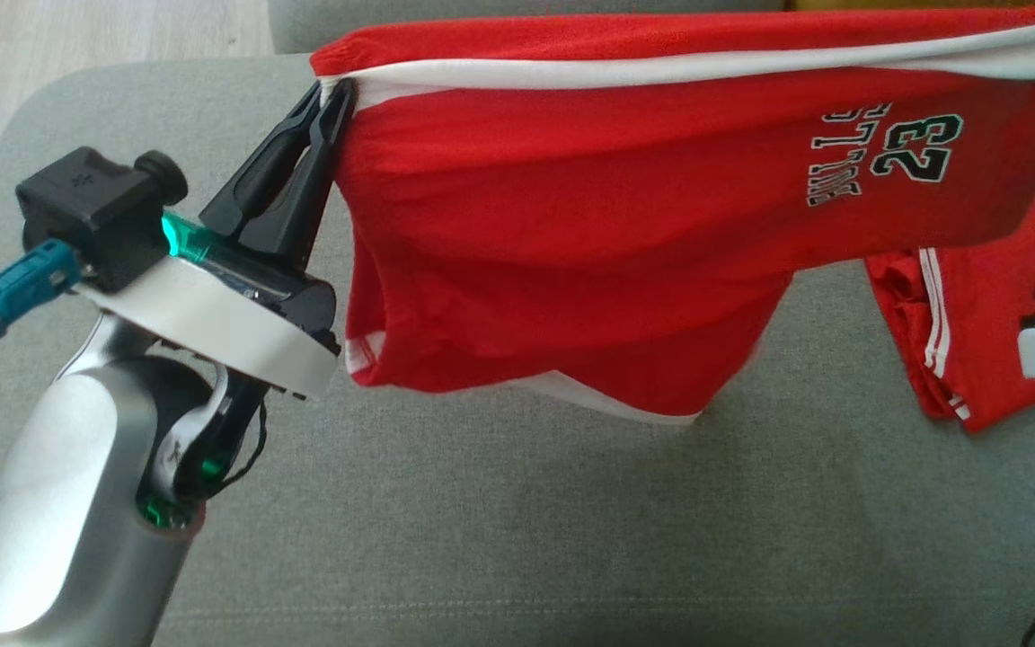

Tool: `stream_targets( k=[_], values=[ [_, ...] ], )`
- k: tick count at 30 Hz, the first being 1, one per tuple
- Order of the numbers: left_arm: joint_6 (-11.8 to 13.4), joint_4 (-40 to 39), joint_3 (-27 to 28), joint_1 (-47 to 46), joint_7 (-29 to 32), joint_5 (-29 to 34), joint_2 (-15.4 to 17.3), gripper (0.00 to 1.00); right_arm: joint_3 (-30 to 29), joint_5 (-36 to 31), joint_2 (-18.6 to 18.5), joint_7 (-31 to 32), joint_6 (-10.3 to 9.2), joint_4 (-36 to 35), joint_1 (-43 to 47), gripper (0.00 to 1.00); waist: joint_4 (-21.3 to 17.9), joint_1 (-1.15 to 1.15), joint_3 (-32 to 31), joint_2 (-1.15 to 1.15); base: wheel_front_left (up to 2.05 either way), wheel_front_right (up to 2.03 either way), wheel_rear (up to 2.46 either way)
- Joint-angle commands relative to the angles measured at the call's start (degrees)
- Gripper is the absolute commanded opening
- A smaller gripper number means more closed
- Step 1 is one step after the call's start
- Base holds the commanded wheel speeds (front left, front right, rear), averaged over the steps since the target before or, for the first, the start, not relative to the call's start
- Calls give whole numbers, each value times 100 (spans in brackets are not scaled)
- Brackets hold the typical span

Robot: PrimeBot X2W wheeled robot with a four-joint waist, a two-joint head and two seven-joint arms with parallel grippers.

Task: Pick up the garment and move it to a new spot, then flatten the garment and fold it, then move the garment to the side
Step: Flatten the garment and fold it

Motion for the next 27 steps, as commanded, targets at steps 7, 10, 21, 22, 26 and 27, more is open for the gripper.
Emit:
stream_targets(
  k=[7,10,21,22,26,27],
  values=[
    [-156,539,275,-952,-323,-60,-42,0,311,374,-146,-52,37,595,-934,0,47,0,290,0,0,0,0],
    [-294,1290,286,-1701,-614,8,-224,0,497,559,-259,-245,37,1290,-1797,0,68,0,491,0,0,0,0],
    [-626,4522,301,-4283,-2014,239,-849,0,1484,802,3,-1853,37,4409,-4866,0,7,0,962,0,0,0,0],
    [-654,4854,289,-4426,-2096,230,-914,0,1621,797,64,-2003,37,4779,-5033,0,1,0,974,0,0,0,0],
    [-764,6149,97,-4635,-2277,236,-1201,0,2476,950,387,-2343,37,6329,-5384,0,-38,0,1142,0,0,0,0],
    [-776,6337,79,-4579,-2286,193,-1262,0,2642,1011,425,-2356,37,6576,-5358,0,-31,0,1195,0,0,0,0]
  ],
)
